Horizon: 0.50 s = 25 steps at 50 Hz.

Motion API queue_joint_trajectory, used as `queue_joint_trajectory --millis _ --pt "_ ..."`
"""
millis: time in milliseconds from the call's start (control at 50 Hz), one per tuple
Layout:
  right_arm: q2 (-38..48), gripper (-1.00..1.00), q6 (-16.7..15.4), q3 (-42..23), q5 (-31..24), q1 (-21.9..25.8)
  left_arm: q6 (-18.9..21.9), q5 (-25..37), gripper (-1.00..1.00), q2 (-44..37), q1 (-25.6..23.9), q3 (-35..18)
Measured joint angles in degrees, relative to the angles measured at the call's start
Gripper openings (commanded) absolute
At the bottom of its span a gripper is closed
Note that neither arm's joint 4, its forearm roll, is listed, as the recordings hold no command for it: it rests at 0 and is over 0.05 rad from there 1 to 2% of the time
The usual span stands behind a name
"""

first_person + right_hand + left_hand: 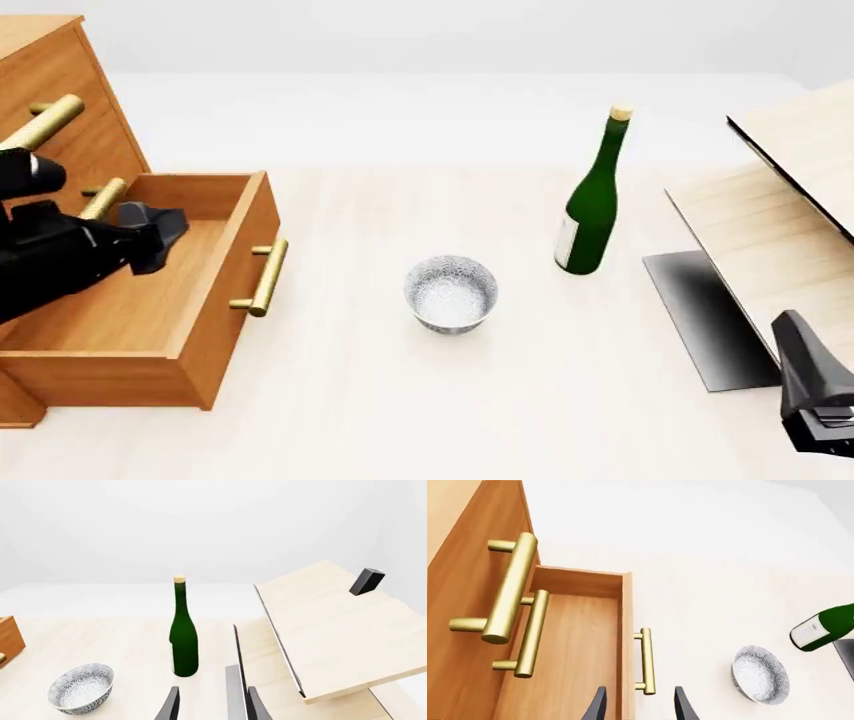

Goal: Put the bowl in the bottom drawer of the cabinet and close it.

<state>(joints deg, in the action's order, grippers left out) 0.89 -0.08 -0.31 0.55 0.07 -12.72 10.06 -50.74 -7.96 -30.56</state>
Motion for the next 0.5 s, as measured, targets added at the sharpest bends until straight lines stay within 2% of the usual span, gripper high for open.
queue_joint_trajectory --millis 260,500 --pt "0.0 1.00 0.0 0.0 0.0 0.0 -2.8 -5.3 1.00 -7.0 2.1 3.0" --pt "0.0 1.00 0.0 0.0 0.0 0.0 -4.1 -7.7 1.00 -10.6 1.9 3.8"
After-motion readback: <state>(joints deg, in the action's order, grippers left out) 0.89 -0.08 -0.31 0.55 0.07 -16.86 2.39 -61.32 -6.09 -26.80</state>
